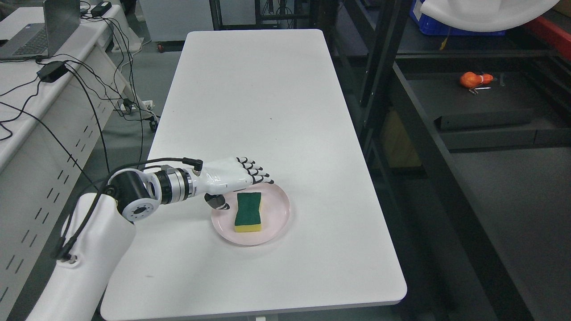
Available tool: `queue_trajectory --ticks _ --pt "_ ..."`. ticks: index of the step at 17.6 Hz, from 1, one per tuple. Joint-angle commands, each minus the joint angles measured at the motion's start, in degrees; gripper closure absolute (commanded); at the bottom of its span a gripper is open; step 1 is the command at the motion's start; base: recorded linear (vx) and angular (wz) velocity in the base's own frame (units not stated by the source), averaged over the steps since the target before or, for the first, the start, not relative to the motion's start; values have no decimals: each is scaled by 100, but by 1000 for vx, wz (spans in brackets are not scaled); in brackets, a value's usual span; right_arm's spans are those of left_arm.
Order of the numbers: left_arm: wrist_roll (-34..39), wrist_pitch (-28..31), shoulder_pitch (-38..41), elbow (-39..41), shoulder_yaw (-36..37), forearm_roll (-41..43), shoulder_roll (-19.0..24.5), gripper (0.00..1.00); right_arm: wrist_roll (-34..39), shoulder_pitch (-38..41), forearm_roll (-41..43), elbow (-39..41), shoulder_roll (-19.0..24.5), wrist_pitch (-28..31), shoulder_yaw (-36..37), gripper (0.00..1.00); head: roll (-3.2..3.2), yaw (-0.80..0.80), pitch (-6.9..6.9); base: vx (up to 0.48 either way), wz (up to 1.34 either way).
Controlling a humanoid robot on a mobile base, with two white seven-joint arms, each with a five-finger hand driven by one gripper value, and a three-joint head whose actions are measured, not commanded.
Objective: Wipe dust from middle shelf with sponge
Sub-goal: 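Close the left hand around the green-and-yellow sponge and lift it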
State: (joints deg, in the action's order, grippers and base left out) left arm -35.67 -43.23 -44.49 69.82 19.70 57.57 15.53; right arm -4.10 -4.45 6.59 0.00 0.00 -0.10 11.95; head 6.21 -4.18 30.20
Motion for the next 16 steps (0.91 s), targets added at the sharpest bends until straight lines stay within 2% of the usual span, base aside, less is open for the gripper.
queue_trajectory --ticks 1,7,13,16 --pt "-1 -1 142 -4 367 0 -173 6 -3 5 0 100 -100 414 0 0 0 0 0 -14 -48" --pt "-203 -1 -7 119 271 0 -261 6 -3 5 0 100 -100 414 0 0 0 0 0 -24 -64" --pt "-230 -89 54 524 -10 -27 64 6 -3 5 0 100 -100 414 0 0 0 0 0 8 34" --pt "-563 -177 247 533 -2 -27 3 6 -3 5 0 100 -100 414 0 0 0 0 0 5 29"
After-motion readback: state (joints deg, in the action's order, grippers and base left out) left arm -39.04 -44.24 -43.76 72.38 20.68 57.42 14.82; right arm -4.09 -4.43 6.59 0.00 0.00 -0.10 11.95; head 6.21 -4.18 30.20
